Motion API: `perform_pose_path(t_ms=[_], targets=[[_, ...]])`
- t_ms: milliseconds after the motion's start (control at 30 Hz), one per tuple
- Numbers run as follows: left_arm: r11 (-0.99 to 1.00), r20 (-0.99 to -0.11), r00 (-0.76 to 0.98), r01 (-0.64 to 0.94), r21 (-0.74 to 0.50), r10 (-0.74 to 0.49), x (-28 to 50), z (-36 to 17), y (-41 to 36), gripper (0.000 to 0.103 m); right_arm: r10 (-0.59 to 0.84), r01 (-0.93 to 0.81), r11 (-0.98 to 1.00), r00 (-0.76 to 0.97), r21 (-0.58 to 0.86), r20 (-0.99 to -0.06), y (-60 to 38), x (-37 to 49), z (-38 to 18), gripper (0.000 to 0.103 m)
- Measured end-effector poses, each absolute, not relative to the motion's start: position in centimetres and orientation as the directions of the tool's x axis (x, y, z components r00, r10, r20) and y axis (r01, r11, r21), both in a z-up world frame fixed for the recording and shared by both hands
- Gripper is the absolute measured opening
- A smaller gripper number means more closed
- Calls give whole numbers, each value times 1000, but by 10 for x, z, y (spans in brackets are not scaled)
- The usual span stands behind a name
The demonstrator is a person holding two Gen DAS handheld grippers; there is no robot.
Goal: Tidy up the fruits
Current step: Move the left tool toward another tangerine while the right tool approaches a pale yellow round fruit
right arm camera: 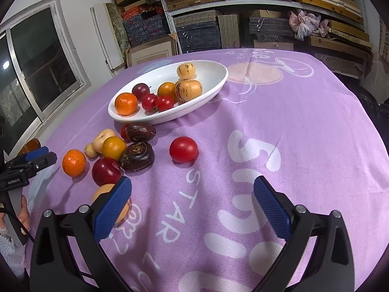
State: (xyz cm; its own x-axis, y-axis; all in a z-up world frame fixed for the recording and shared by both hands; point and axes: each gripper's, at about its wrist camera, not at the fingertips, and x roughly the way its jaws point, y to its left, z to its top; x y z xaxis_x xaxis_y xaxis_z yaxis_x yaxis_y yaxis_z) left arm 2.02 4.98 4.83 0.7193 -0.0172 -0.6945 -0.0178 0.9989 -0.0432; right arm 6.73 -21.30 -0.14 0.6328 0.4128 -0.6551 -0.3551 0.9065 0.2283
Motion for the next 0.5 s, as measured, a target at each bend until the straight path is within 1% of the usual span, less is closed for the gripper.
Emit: perform_pose_path(t_ms=[133, 267, 367, 500], targets=[[998, -691, 722, 23, 65, 29, 30, 37, 21, 100, 414, -358, 906, 633, 226, -655, -212, 67, -1, 99], [990, -697, 714, 41, 133, 64, 33, 23, 11, 100, 414, -359, 905, 630, 227, -657, -212, 67, -1, 99], [992, -703, 707, 19, 121, 72, 35, 20, 18, 100, 415, -362, 905, 631, 225, -655, -212, 66, -1, 99], [995, -702, 706, -54, 80, 94, 36, 21, 39, 100, 434, -383, 895, 630, 228, -644, -210, 63, 1, 99]])
